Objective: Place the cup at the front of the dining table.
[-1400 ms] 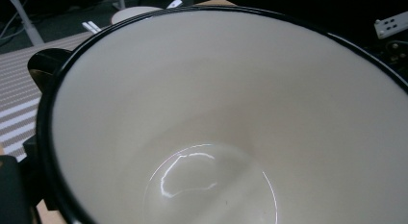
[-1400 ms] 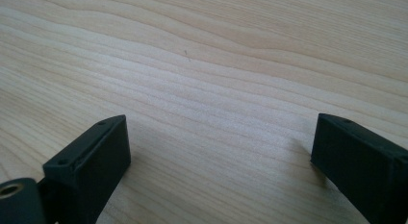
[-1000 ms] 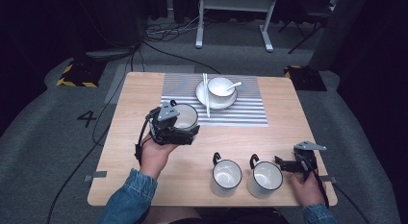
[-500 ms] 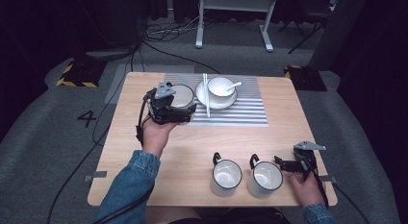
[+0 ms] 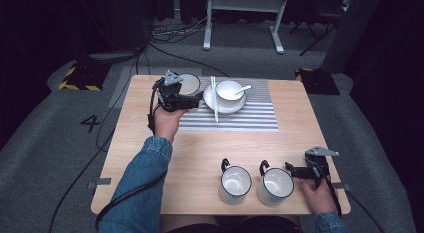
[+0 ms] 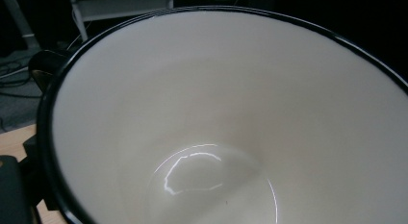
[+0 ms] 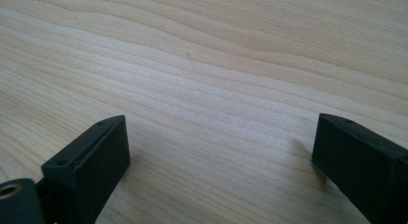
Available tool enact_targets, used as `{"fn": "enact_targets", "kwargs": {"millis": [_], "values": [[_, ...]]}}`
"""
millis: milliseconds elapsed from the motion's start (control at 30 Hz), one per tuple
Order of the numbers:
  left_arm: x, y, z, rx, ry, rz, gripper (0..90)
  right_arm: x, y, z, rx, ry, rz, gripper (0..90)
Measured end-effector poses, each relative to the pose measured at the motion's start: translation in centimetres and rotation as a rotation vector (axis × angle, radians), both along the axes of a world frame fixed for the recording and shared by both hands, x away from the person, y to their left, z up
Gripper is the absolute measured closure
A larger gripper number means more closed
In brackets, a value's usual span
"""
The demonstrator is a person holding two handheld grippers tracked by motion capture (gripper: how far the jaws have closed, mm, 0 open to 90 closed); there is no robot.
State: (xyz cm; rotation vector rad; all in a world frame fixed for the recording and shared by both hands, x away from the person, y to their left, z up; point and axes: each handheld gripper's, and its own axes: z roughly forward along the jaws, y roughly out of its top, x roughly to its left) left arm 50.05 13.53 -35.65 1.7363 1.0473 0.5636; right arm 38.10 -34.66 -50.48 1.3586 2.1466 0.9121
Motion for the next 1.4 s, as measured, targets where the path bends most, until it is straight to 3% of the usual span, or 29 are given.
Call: {"fn": "enact_targets", "kwargs": {"millis": [33, 200, 267, 367, 400, 467, 633, 967, 1200, 1400], "values": [[0.5, 0.2, -0.1, -0.011, 0.025, 0.001, 3.2, 0.0, 0.0, 0.0, 0.0, 0.0, 0.0, 6.2], [2.5, 0.8, -0.6, -0.053, 0.034, 0.032, 3.2, 0.0, 0.0, 0.0, 0.0, 0.0, 0.0, 6.2], [3.1, 0.9, -0.6, -0.026, 0.038, 0.038, 3.2, 0.0, 0.0, 0.0, 0.0, 0.002, -0.001, 6.2], [3.9, 0.7, -1.0, -0.018, 0.042, 0.037, 3.2, 0.0, 0.0, 0.0, -0.001, 0.001, -0.001, 6.2], [4.2, 0.7, -1.2, 0.006, 0.03, 0.04, 3.2, 0.0, 0.0, 0.0, 0.001, 0.001, -0.001, 6.2], [4.9, 0.6, -1.6, -0.002, 0.046, 0.037, 3.2, 0.0, 0.0, 0.0, 0.0, 0.001, -0.002, 6.2], [6.7, 0.2, -2.6, 0.047, 0.065, 0.055, 3.2, 0.0, 0.0, 0.0, 0.001, 0.001, -0.001, 6.2], [8.0, -0.6, -5.6, 0.074, 0.121, 0.068, 3.2, 0.0, 0.0, 0.0, 0.0, 0.001, -0.001, 6.2], [8.7, -1.0, -7.3, 0.082, 0.207, 0.102, 3.2, 0.0, 0.0, 0.0, -0.001, 0.0, -0.001, 6.2], [8.9, -1.3, -8.7, 0.087, 0.233, 0.101, 3.2, 0.0, 0.0, 0.0, 0.0, 0.0, -0.002, 6.2]]}}
